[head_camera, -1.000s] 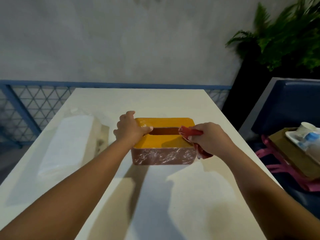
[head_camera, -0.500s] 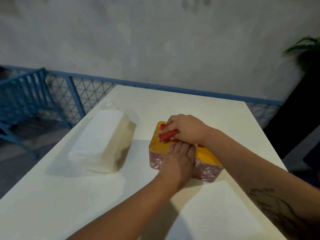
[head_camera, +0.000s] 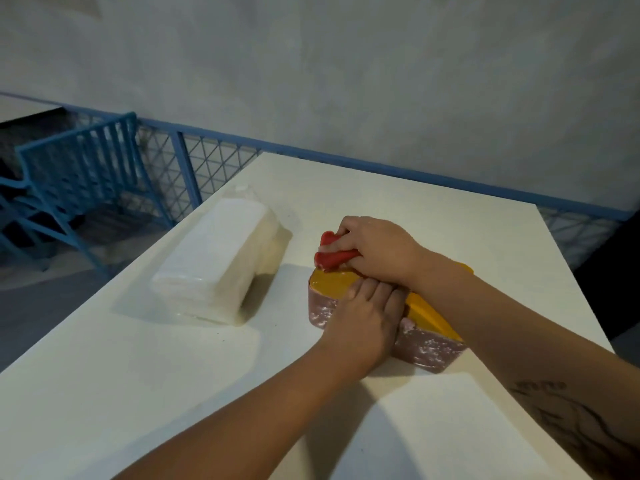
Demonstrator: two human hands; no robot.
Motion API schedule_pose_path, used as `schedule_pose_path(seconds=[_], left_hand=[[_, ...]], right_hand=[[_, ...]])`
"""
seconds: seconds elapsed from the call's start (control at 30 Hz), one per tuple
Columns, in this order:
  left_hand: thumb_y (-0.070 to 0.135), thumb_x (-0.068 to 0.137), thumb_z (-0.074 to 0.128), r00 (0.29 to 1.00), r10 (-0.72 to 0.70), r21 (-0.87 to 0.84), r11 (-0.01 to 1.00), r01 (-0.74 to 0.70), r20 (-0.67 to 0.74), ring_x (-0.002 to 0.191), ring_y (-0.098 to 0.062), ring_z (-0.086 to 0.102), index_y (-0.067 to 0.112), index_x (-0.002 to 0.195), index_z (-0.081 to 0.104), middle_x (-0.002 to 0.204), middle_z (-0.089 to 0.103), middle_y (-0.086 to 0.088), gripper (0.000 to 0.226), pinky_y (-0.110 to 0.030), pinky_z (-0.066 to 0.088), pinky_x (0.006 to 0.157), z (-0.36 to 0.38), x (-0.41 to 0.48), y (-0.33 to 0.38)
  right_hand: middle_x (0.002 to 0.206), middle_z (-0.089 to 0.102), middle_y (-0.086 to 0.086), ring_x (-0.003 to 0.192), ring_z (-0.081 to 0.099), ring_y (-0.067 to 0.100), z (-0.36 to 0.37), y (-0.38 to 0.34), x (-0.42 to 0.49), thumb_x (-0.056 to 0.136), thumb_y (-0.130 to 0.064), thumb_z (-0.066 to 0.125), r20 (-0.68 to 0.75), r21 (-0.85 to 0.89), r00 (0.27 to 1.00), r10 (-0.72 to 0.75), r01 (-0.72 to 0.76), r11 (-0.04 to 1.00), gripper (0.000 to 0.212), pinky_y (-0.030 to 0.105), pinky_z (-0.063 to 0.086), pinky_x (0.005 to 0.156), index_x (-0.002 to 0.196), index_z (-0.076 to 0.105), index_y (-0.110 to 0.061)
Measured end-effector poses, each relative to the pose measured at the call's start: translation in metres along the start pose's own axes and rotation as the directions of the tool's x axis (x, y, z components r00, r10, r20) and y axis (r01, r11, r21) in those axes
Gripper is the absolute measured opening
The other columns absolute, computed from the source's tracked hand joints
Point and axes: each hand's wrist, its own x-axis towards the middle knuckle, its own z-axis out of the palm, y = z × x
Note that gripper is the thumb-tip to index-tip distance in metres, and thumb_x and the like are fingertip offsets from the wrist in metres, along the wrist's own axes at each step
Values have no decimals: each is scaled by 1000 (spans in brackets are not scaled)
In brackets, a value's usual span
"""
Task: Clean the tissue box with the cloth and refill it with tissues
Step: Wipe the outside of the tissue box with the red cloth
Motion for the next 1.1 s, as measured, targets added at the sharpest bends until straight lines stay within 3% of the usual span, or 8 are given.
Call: schedule_pose_path(seconds=[0.13, 0.33, 0.47, 0.6, 0.83, 0.9, 1.03, 1.1], left_hand=[[34, 93, 33, 998, -15, 8, 1000, 14, 65, 89, -28, 62, 6, 112, 62, 98, 67, -11, 45, -34, 37, 85, -5, 1, 1], [37, 96, 29, 998, -20, -21, 1000, 21, 61, 96, -29, 60, 6, 108, 63, 101, 66, -12, 48, -34, 39, 88, -5, 2, 1], [32, 92, 39, 1000, -9, -23, 1000, 9, 3, 78, -28, 59, 8, 96, 59, 84, 63, -10, 32, -36, 44, 79, -1, 1, 0], [32, 90, 40, 999, -31, 46, 999, 29, 22, 80, -27, 62, 8, 97, 66, 86, 66, -9, 36, -34, 42, 82, -2, -1, 1], [33, 90, 36, 997, -20, 46, 999, 16, 70, 82, -26, 59, 8, 98, 64, 85, 64, -9, 38, -33, 37, 86, -6, 0, 2], [33, 89, 33, 985, -61, 74, 996, 49, 164, 84, -26, 62, 11, 96, 65, 88, 66, -7, 40, -33, 36, 88, -12, 4, 5], [33, 93, 14, 930, -104, 190, 981, 38, 354, 125, -30, 44, 8, 131, 46, 130, 54, -14, 57, -38, 28, 106, -20, 6, 7], [34, 89, 21, 936, -130, 168, 983, 78, 327, 106, -29, 58, 10, 114, 60, 109, 66, -11, 53, -36, 34, 93, -23, 4, 10]], right_hand=[[123, 51, -4, 110, 48, 16, -7, 5, -2, 94, -28, 52, 40, -35, 999, -35, 36, 999, 43, 27, 40, 90, 133, 47, -43], [112, 53, 3, 100, 55, 20, 0, 2, 17, 94, -33, 52, -107, -134, 969, 224, -238, 962, 37, 26, 39, 77, 132, 52, -34], [115, 52, 0, 104, 52, 19, 1, -7, 8, 93, -32, 53, -54, -26, 994, 95, -97, 995, 36, 30, 42, 85, 128, 56, -35], [122, 52, -7, 109, 47, 14, -7, -10, -1, 90, -22, 58, 83, 70, 992, -95, 89, 994, 41, 25, 38, 88, 127, 56, -40], [117, 53, -1, 107, 51, 19, -8, -10, 12, 93, -33, 52, 3, -45, 999, 38, -38, 998, 39, 28, 40, 84, 132, 51, -36], [115, 53, -3, 106, 50, 17, -5, -17, 10, 93, -33, 53, 1, -33, 1000, -22, 22, 999, 37, 28, 39, 83, 129, 54, -37], [119, 52, -10, 108, 44, 10, -8, -24, 0, 91, -20, 56, 76, 7, 974, -212, 212, 977, 40, 21, 28, 82, 124, 57, -44], [120, 53, -11, 110, 44, 10, -13, -23, -1, 90, -19, 58, 109, 14, 965, -241, 240, 971, 40, 21, 29, 85, 123, 59, -42]])
